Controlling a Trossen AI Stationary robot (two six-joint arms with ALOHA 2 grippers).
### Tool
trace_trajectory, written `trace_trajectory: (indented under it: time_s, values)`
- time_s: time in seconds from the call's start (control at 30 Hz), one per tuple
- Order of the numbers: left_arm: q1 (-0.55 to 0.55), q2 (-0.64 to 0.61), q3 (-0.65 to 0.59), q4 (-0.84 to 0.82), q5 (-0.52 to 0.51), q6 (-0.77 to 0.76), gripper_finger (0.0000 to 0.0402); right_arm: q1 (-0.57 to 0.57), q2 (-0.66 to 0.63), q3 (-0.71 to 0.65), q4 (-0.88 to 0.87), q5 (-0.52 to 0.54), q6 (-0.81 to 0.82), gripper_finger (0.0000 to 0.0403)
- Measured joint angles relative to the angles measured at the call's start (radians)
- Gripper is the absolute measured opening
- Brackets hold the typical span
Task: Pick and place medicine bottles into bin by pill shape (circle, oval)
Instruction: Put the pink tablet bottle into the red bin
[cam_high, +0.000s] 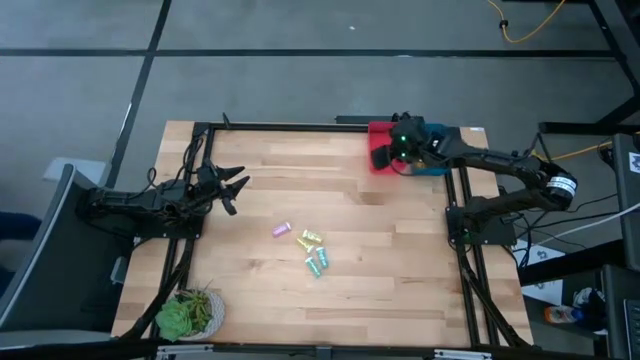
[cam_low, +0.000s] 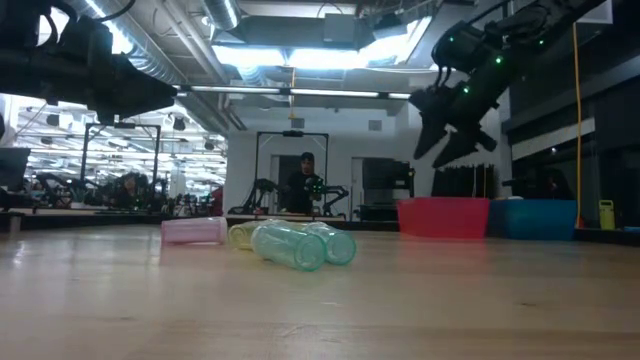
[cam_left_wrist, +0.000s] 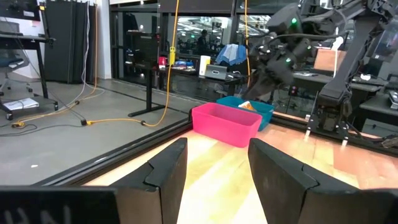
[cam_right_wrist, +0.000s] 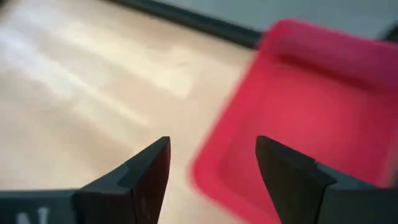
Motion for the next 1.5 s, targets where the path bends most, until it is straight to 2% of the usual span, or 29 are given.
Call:
trace_trajectory:
  time_s: [0.1, 0.23, 0.4, 0.57, 0.77, 0.9, 1.07, 1.27, 1.5]
  values:
    - [0.0, 0.0, 0.0, 0.0, 0.0, 0.0, 0.0166, 0.057, 0.0, 0.0, 0.018, -0.046, 0.018, 0.0239]
    - [0.0, 0.002, 0.0, 0.0, 0.005, -0.023, 0.0166, 0.153, 0.0, 0.0, 0.02, -0.05, 0.027, 0.0239]
    - [-0.001, 0.086, 0.034, -0.096, 0.152, -0.209, 0.0162, 0.248, 0.0, 0.0, 0.01, -0.043, 0.056, 0.0239]
    - [-0.018, 0.296, 0.131, -0.195, 0.227, -0.331, 0.0156, 0.326, 0.0, 0.0, -0.013, -0.044, 0.079, 0.0239]
    - [-0.064, 0.579, 0.285, -0.21, 0.289, -0.288, 0.015, 0.408, -0.001, 0.0, -0.025, -0.075, 0.079, 0.0239]
    - [-0.106, 0.728, 0.352, -0.231, 0.29, -0.283, 0.0149, 0.454, -0.001, 0.0, -0.036, -0.075, 0.087, 0.0239]
    - [-0.155, 0.936, 0.445, -0.352, 0.298, -0.281, 0.0149, 0.518, -0.001, 0.001, -0.084, -0.098, 0.184, 0.0239]
    - [-0.196, 1.163, 0.574, -0.41, 0.297, -0.28, 0.0149, 0.631, -0.001, 0.001, -0.203, -0.104, 0.31, 0.0239]
    - [-0.195, 1.319, 0.68, -0.42, 0.319, -0.281, 0.0149, 0.76, -0.001, 0.001, -0.366, -0.103, 0.52, 0.0239]
